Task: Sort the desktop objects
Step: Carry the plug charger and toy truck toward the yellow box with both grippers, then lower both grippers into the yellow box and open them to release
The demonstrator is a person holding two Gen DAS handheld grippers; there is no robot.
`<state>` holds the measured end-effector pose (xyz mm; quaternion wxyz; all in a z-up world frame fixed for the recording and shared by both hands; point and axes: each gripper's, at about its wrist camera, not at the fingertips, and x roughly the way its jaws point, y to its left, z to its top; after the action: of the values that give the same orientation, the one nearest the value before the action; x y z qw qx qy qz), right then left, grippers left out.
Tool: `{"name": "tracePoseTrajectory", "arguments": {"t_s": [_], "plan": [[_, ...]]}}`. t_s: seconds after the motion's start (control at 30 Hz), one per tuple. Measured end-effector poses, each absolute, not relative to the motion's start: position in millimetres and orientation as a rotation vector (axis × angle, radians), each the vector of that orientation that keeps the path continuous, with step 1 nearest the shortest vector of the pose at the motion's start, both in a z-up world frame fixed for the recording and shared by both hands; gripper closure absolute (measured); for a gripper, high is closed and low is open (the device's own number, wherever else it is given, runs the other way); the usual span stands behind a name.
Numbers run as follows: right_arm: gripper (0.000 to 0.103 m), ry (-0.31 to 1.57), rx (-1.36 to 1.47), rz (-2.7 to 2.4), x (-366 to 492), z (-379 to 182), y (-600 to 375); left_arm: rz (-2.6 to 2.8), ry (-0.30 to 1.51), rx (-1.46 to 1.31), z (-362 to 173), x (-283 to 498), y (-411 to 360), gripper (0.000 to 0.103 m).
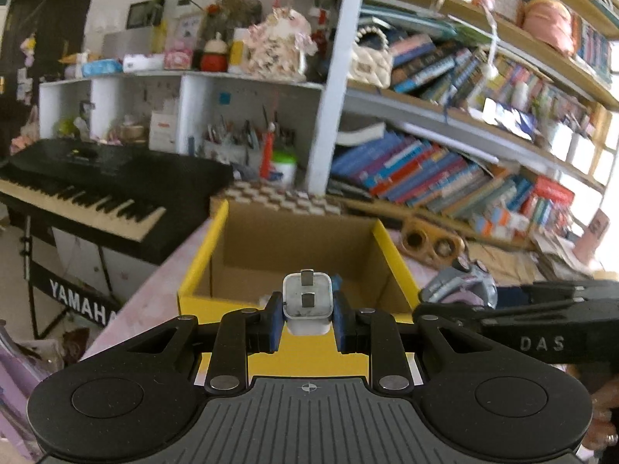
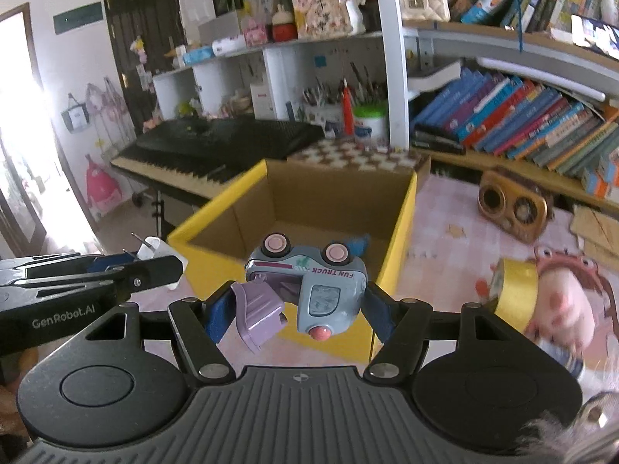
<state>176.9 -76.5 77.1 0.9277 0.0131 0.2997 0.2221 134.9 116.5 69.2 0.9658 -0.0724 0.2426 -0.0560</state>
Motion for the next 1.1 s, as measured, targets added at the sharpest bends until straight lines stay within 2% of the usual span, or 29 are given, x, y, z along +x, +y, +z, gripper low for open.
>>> {"name": "tracePoseTrajectory", "arguments": {"t_s": [0.63,0.9,1.1], "plan": [[0.037,0.561,-0.043,0.527,273,80,-85,-0.014,0.452,-0.090,86,219,113,0.079],[0.037,0.606,-0.094,0.584,315,67,-78,-0.002,0.553,-0.040,63,249,104,0.079],[0.037,0.620,-0.261,0.650,331,45,-61,-0.022,0.653,-0.010,39,266,93,0.079]]}}
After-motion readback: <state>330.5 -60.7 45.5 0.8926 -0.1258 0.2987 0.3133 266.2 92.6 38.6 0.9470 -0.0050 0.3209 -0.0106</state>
